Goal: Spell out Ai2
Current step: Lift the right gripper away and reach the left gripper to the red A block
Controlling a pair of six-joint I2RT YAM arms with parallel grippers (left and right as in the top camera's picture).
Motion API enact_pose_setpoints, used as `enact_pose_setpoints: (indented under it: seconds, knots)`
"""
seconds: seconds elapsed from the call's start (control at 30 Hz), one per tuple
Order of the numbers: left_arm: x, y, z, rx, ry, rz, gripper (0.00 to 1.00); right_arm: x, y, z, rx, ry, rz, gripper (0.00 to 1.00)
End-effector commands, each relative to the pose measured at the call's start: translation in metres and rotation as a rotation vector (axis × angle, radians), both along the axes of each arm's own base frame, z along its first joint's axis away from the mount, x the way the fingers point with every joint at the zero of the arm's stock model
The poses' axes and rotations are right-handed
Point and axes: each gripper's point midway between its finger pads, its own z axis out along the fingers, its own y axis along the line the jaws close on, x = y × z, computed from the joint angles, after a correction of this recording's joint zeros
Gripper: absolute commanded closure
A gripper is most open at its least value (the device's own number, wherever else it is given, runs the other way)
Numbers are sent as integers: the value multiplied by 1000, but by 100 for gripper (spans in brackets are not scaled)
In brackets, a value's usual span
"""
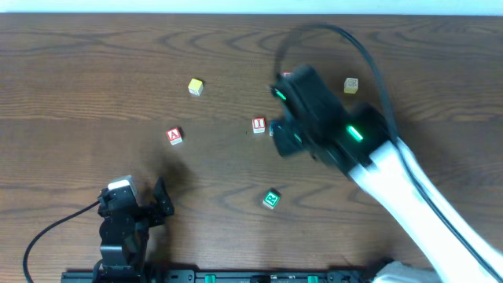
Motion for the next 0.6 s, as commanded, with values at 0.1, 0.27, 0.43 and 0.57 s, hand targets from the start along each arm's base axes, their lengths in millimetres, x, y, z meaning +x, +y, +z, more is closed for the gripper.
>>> enact_pose_setpoints:
  seconds: [0.1,0.27,0.43,0.57]
  knots:
    - [-1,-19,-5,-269,10,13,5,-61,-34,-23,6,18,101,99]
    - [9,-24,17,-339,-81,-3,5,-88,-43,-50,45,97,123,99]
    - [22,-35,55,-341,-226,-91,4,-78,-48,-74,79,128,79,99]
    - [38,-33,45,-321,-148,-73,4,-53,-54,-82,152,131,13,99]
